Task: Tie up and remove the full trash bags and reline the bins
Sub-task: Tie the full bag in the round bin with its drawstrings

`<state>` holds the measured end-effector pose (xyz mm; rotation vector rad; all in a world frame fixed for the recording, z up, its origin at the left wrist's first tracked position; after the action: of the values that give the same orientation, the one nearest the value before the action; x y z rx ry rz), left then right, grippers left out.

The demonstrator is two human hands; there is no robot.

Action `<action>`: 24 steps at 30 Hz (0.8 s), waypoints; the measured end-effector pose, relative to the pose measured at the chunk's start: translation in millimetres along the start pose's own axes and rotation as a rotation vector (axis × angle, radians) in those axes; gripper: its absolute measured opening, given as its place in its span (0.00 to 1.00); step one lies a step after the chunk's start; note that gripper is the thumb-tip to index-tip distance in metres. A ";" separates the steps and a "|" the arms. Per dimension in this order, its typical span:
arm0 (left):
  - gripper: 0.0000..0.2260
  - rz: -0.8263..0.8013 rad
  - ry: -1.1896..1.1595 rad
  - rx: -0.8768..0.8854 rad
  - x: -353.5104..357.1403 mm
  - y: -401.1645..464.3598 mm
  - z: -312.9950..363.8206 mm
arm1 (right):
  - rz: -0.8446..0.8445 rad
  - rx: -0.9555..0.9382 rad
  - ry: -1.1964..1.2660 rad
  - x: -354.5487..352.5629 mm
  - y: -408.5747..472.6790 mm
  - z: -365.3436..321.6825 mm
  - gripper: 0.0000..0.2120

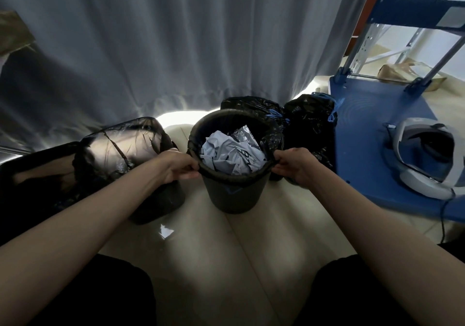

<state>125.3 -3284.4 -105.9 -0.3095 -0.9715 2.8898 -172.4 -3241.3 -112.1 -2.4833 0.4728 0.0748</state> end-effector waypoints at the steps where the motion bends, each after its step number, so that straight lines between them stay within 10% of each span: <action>1: 0.07 0.015 0.012 0.006 -2.2 -0.1 0.7 | 0.000 0.003 -0.008 -0.1 -1.2 0.3 0.11; 11: 0.19 0.174 0.185 0.207 -9.8 -4.8 23.0 | 0.038 0.036 0.087 2.0 -6.9 0.2 0.11; 24: 0.08 0.208 0.058 0.305 -9.8 -14.2 45.6 | 0.015 -0.012 0.017 1.1 -16.7 -6.8 0.09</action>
<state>125.2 -3301.3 -60.1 -0.4930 -0.5046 3.1338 -166.0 -3232.9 -97.5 -2.4943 0.4993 0.0622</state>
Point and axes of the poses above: each hand's wrist, its own y-axis towards the middle knuckle, its own x-axis out of the palm, z = x × y, the point moved 8 cm from there along y, towards the middle knuckle, and after that the axes turned 3 degrees about -y, right-handed, at the moved point
